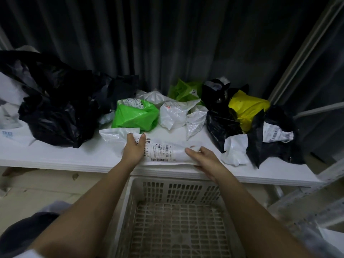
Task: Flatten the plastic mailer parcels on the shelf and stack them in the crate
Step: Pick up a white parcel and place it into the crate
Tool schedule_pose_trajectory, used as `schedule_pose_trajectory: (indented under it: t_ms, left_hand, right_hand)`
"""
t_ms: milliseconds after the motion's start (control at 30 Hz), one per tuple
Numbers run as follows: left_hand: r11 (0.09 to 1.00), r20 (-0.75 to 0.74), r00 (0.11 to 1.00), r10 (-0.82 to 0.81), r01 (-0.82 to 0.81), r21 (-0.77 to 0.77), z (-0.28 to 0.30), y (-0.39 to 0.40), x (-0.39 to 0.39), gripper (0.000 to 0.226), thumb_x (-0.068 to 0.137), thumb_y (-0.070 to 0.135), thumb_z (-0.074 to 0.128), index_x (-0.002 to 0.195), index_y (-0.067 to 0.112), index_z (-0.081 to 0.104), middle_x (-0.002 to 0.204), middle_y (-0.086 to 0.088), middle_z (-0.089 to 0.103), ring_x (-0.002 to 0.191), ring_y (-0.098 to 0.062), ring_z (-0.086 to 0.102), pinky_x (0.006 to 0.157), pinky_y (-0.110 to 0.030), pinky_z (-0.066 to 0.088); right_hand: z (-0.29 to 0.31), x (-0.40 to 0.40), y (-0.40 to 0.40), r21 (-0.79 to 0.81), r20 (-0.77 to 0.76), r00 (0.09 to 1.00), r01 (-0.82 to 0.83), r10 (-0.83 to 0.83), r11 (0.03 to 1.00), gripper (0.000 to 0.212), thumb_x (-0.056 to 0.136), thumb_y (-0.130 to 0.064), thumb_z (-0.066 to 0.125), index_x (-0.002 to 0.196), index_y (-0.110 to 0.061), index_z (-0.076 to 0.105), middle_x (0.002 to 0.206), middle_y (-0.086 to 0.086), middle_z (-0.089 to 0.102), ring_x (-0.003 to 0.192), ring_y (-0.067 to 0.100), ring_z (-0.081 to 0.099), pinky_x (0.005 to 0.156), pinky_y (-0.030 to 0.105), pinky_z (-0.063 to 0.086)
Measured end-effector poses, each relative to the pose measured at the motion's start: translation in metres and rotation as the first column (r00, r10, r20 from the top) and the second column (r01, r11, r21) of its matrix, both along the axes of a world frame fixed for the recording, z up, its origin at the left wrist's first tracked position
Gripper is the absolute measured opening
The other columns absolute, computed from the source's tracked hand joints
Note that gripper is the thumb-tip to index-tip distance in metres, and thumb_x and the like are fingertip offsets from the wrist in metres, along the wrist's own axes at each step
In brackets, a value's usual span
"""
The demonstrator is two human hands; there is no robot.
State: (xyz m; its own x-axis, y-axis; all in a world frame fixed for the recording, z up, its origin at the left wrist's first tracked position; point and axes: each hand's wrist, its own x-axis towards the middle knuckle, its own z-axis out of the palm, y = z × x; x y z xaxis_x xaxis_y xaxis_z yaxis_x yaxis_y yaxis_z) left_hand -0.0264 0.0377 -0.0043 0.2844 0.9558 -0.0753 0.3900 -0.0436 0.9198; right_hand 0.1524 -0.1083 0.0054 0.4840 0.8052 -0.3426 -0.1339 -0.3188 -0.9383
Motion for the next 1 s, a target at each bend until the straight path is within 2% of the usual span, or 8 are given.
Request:
schedule_pose_trajectory:
  t_ms: [167,400,533,633,733,800,933,1000]
  left_hand:
    - [1.000,-0.044,0.999,0.002,-0.002,-0.003,0.002,-0.004,0.010,0.035,0.102,0.030,0.038,0.125,0.005,0.034,0.107,-0.015,0.053,0.109,-0.032,0.051,0.083,-0.033,0.036]
    - [0.998,0.032,0.998,0.057,-0.057,0.016,0.012,-0.026,0.000,0.039,0.101,0.030,0.039,0.128,0.002,0.037,0.105,-0.013,0.054,0.111,-0.034,0.052,0.087,-0.034,0.037]
    - [0.996,-0.014,0.997,0.082,-0.081,0.036,0.014,-0.029,-0.006,0.046,0.101,0.036,0.039,0.133,0.003,0.034,0.118,-0.021,0.057,0.113,-0.037,0.053,0.091,-0.038,0.039]
    - [0.973,-0.133,0.983,0.125,-0.095,0.213,0.012,-0.027,-0.004,0.051,0.099,0.034,0.043,0.140,0.005,0.033,0.131,-0.021,0.048,0.124,-0.037,0.044,0.100,-0.042,0.035]
    - [0.904,-0.304,0.948,0.089,0.052,0.425,0.004,-0.029,0.003,0.056,0.097,0.038,0.037,0.144,0.009,0.033,0.145,-0.017,0.035,0.136,-0.032,0.029,0.108,-0.044,0.025]
    - [0.872,-0.435,0.901,-0.012,0.222,0.435,-0.008,-0.027,0.012,0.062,0.093,0.044,0.024,0.147,0.015,0.030,0.152,-0.013,0.027,0.141,-0.027,0.020,0.112,-0.044,0.018]
    - [0.821,-0.664,0.737,-0.123,0.452,0.349,-0.034,-0.018,0.029,0.065,0.091,0.050,0.005,0.152,0.029,0.014,0.161,0.000,0.003,0.148,-0.020,-0.004,0.117,-0.044,-0.002]
    - [0.806,-0.716,0.682,-0.152,0.504,0.309,-0.046,-0.009,0.038,0.067,0.089,0.051,0.001,0.152,0.032,0.011,0.161,0.001,0.001,0.148,-0.019,-0.007,0.116,-0.044,-0.007]
  right_hand:
    - [-0.003,0.002,-0.011,-0.014,-0.013,0.999,0.039,-0.039,0.999,0.032,0.080,-0.034,0.075,0.107,-0.019,0.065,0.103,-0.001,0.072,0.089,0.012,0.069,0.076,0.027,0.054]
    - [0.010,-0.004,-0.030,0.046,0.082,0.993,0.085,-0.088,0.995,0.045,0.080,-0.035,0.075,0.118,-0.015,0.063,0.110,0.001,0.070,0.096,0.015,0.068,0.083,0.029,0.054]
    - [0.003,-0.007,-0.031,0.062,0.080,0.986,0.143,-0.148,0.988,0.051,0.078,-0.036,0.077,0.119,-0.014,0.056,0.112,0.003,0.067,0.097,0.017,0.066,0.082,0.029,0.053]
    - [-0.003,-0.007,-0.021,0.083,0.062,0.976,0.206,-0.211,0.975,0.046,0.080,-0.031,0.077,0.115,-0.019,0.050,0.114,0.004,0.064,0.098,0.018,0.064,0.081,0.028,0.050]
    - [-0.011,-0.007,-0.003,0.083,0.108,0.965,0.230,-0.238,0.970,0.049,0.083,-0.028,0.074,0.123,-0.014,0.049,0.117,0.006,0.061,0.094,0.017,0.061,0.069,0.019,0.048]
    - [-0.019,-0.004,0.013,0.080,0.144,0.956,0.245,-0.255,0.966,0.049,0.086,-0.026,0.071,0.126,-0.010,0.048,0.116,0.003,0.058,0.092,0.014,0.058,0.062,0.009,0.046]
    - [-0.040,0.004,0.035,0.057,0.290,0.925,0.240,-0.246,0.969,0.063,0.089,-0.032,0.066,0.141,-0.011,0.038,0.144,0.010,0.044,0.127,0.021,0.046,0.095,0.020,0.035]
    - [-0.048,0.009,0.047,0.019,0.399,0.893,0.217,-0.207,0.976,0.066,0.091,-0.037,0.061,0.145,-0.014,0.033,0.148,0.009,0.040,0.134,0.023,0.039,0.099,0.022,0.030]
